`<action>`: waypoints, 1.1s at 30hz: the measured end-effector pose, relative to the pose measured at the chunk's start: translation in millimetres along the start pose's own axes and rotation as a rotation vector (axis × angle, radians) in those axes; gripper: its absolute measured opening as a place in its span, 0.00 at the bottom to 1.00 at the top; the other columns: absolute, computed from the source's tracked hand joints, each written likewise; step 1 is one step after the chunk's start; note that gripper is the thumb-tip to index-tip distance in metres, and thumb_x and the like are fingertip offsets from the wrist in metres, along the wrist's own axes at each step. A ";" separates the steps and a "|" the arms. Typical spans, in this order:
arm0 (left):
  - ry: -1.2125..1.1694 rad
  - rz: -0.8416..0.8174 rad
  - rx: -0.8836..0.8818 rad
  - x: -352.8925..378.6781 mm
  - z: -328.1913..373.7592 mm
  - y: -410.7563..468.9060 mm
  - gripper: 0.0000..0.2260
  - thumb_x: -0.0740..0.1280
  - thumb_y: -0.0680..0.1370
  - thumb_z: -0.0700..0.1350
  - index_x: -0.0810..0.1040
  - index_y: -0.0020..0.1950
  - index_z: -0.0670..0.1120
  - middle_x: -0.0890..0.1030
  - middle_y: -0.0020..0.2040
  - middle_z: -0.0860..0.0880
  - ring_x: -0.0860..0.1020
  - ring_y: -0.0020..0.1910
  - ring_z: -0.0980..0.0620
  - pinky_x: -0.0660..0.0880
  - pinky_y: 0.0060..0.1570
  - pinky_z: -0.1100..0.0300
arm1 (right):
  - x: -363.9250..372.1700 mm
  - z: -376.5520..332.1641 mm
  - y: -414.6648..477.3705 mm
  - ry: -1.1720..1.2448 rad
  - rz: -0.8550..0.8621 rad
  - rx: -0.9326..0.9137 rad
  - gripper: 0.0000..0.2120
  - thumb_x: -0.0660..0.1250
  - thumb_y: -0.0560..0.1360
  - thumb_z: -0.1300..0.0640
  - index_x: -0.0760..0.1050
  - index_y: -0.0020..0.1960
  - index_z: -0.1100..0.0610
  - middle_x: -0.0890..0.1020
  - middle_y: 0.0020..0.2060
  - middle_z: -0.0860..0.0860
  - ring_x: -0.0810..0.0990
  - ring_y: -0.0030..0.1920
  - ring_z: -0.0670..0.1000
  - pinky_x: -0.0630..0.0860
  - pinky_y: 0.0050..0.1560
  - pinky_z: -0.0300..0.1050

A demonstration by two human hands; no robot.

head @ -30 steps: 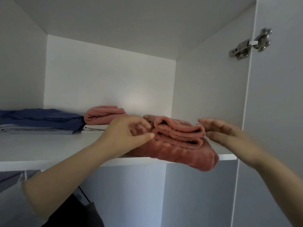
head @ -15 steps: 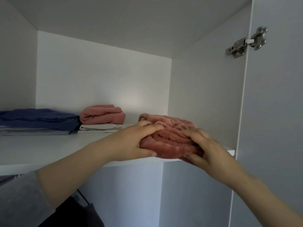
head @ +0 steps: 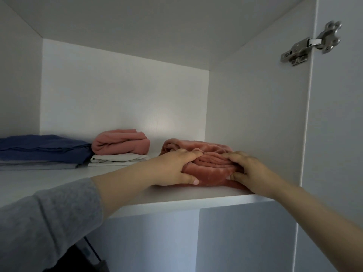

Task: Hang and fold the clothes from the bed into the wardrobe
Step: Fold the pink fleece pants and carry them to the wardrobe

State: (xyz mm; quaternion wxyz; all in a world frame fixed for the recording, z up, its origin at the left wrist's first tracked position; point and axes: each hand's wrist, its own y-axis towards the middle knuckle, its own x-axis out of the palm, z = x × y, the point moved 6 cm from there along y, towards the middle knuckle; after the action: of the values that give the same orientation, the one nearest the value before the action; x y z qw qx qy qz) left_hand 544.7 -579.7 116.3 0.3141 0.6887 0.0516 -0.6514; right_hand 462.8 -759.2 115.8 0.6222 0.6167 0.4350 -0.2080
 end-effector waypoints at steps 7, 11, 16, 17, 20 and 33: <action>0.096 -0.021 -0.089 18.4 -32.5 44.8 0.36 0.66 0.77 0.59 0.50 0.79 0.55 0.63 0.74 0.47 0.63 0.73 0.46 0.61 0.72 0.51 | 29.8 40.6 53.9 -0.055 -0.165 0.034 0.30 0.70 0.75 0.56 0.63 0.75 0.51 0.69 0.70 0.52 0.68 0.68 0.52 0.58 0.60 0.29; 0.157 -0.031 -0.171 26.2 -54.7 66.3 0.36 0.66 0.77 0.59 0.49 0.79 0.56 0.62 0.75 0.47 0.63 0.73 0.44 0.62 0.72 0.50 | 49.2 57.4 94.8 -0.101 -0.294 0.038 0.29 0.68 0.77 0.53 0.62 0.75 0.50 0.67 0.71 0.54 0.68 0.69 0.53 0.60 0.61 0.32; 0.169 -0.024 -0.189 31.5 -82.4 82.6 0.36 0.66 0.77 0.57 0.50 0.79 0.55 0.62 0.76 0.47 0.62 0.74 0.45 0.61 0.72 0.50 | 74.2 73.1 127.8 -0.136 -0.335 0.051 0.32 0.66 0.77 0.50 0.57 0.77 0.47 0.63 0.74 0.55 0.66 0.71 0.56 0.63 0.69 0.42; 0.165 -0.021 -0.192 32.5 -87.7 85.1 0.36 0.66 0.77 0.57 0.50 0.79 0.55 0.62 0.76 0.47 0.62 0.74 0.46 0.61 0.72 0.51 | 78.4 76.2 132.3 -0.140 -0.334 0.051 0.32 0.66 0.78 0.49 0.56 0.77 0.47 0.62 0.74 0.55 0.66 0.72 0.56 0.63 0.69 0.43; 0.177 -0.006 -0.205 36.1 -100.8 92.9 0.36 0.66 0.77 0.57 0.50 0.79 0.55 0.63 0.75 0.47 0.63 0.73 0.45 0.61 0.72 0.51 | 86.9 81.3 144.5 -0.148 -0.332 0.038 0.33 0.65 0.78 0.49 0.54 0.78 0.46 0.62 0.75 0.55 0.65 0.72 0.57 0.63 0.70 0.44; 0.269 0.072 -0.211 48.9 -121.2 107.1 0.35 0.64 0.78 0.59 0.50 0.79 0.55 0.64 0.74 0.48 0.68 0.69 0.43 0.64 0.69 0.52 | 105.8 96.4 161.3 -0.069 -0.296 0.005 0.31 0.65 0.79 0.54 0.56 0.78 0.51 0.62 0.74 0.57 0.64 0.72 0.56 0.61 0.72 0.44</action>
State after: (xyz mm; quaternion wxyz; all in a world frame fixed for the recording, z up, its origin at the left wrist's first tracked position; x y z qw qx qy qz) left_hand 708.2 -621.0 104.4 0.3983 0.7341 0.1365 -0.5327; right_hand 675.2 -796.6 112.6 0.5976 0.5399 0.4992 -0.3196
